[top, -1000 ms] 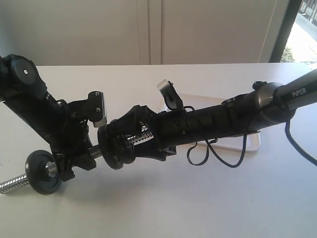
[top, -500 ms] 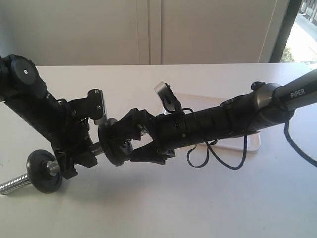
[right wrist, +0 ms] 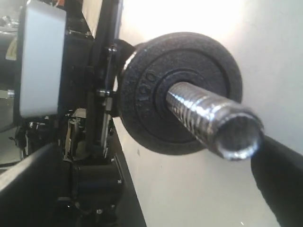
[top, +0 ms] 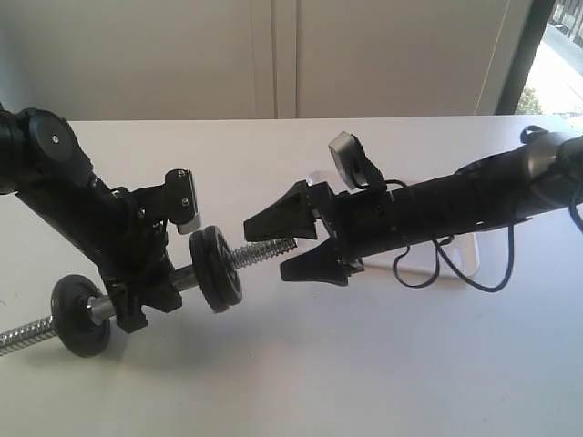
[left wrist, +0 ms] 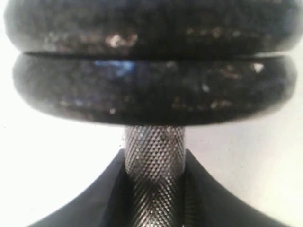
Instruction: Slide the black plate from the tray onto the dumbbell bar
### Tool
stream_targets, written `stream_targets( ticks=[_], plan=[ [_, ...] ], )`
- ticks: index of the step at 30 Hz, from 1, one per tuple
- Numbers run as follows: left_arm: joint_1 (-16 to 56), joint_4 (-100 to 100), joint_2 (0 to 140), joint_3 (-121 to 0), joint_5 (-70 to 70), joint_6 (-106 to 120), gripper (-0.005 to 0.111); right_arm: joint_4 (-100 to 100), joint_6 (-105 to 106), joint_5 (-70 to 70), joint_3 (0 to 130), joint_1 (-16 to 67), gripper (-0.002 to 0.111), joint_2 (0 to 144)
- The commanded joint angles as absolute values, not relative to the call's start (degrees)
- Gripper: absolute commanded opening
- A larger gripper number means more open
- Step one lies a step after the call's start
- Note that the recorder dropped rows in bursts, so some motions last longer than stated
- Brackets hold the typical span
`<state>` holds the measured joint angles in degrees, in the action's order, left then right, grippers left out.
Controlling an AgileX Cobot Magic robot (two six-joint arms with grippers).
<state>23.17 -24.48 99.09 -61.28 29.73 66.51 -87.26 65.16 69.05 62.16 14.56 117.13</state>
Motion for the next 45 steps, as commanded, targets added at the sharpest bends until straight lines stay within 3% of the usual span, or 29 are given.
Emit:
stream_targets(
  ticks=[1, 7, 10, 17, 26, 31, 39, 45],
  plan=[
    [23.29, -29.47, 96.03, -62.66, 29.52, 66.35, 0.000, -80.41, 61.12, 69.96, 62.24, 10.88, 0.105, 116.38],
    [23.29, -29.47, 96.03, -62.66, 29.52, 66.35, 0.000, -74.91, 61.12, 69.96, 62.24, 7.41, 0.101, 114.34],
    [23.29, -29.47, 96.03, -62.66, 29.52, 66.35, 0.000, -74.75, 61.00, 69.96, 62.24, 6.23, 0.086, 112.81],
    [23.29, -29.47, 96.03, -62.66, 29.11, 66.35, 0.000, -77.21, 58.48, 69.96, 62.24, 1.98, 0.001, 107.26],
    [23.29, -29.47, 96.03, -62.66, 28.99, 66.35, 0.000, -78.94, 65.40, 68.86, 62.24, -1.80, 0.000, 92.82],
    [23.29, -29.47, 96.03, -62.66, 28.99, 66.35, 0.000, -72.91, 68.74, 59.70, 61.61, -1.80, 0.000, 79.35],
    [23.29, -29.47, 96.03, -62.66, 28.99, 66.35, 0.000, -60.24, 67.35, 33.99, 55.83, -1.80, 0.000, 49.88],
    [23.29, -29.47, 96.03, -62.66, 29.09, 66.35, 0.000, -51.68, 59.29, 33.16, 51.04, -1.80, 0.000, 36.96]
  ],
)
